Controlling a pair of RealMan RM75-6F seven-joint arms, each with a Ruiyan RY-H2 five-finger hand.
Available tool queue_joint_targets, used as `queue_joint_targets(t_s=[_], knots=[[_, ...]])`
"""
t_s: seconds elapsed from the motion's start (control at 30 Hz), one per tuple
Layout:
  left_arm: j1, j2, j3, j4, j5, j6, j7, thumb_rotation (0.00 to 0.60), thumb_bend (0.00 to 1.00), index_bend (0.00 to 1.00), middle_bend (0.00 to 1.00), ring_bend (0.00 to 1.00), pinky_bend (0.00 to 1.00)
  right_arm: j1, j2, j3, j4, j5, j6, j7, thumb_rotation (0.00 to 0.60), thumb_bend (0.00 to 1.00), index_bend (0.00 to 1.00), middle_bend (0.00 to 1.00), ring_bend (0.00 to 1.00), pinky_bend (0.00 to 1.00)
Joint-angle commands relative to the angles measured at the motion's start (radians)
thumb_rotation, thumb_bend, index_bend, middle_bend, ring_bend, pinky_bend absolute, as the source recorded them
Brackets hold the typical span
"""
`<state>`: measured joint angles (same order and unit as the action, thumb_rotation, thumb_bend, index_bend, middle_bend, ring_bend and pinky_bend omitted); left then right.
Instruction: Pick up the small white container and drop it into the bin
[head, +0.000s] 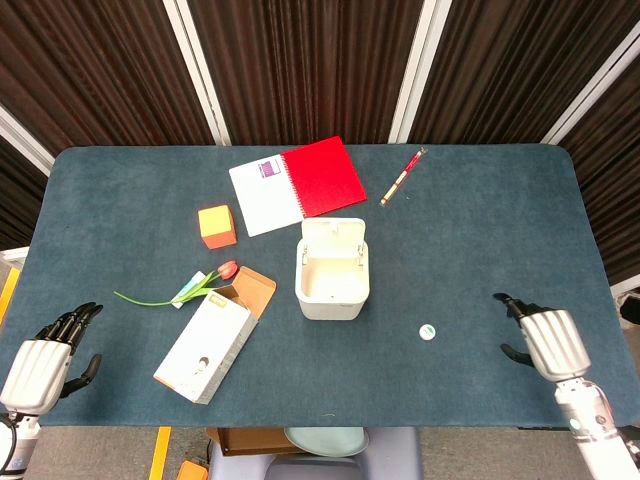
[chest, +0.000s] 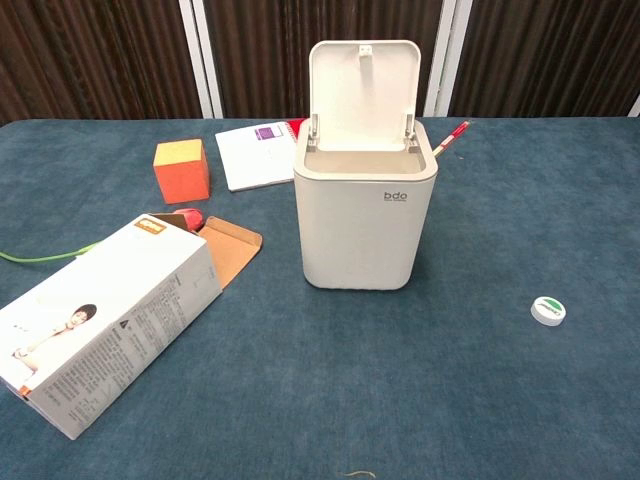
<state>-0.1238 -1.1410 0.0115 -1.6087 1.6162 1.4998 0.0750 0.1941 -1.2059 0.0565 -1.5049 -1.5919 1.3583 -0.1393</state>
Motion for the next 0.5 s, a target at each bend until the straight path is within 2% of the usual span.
queue_joint_targets(t_s=[0.03, 0.3, 0.5], knots=[[-0.003, -0.001, 0.001, 0.004, -0.002, -0.008, -0.001, 0.6, 0.41, 0.11, 0.12, 0.19, 0.38, 0.078, 0.014, 0.012, -0.051, 0.048, -0.143, 0.003, 0.6, 0.14, 0.47, 0.73, 0.83, 0.99], [-0.004, 0.002, -0.003, 0.007, -0.016, -0.017, -0.012, 0.6, 0.41, 0.11, 0.12, 0.19, 0.39, 0.164, -0.032, 0.018, -0.034, 0.085, -0.272, -0.01, 0.6, 0.26, 0.57, 0.79, 0.89, 1.0], [-0.003, 0.006, -0.008, 0.009, -0.031, -0.02, -0.022, 0.6, 0.42, 0.11, 0.12, 0.19, 0.39, 0.208, -0.075, 0.016, 0.0, 0.126, -0.346, -0.024, 0.6, 0.27, 0.58, 0.79, 0.89, 1.0]])
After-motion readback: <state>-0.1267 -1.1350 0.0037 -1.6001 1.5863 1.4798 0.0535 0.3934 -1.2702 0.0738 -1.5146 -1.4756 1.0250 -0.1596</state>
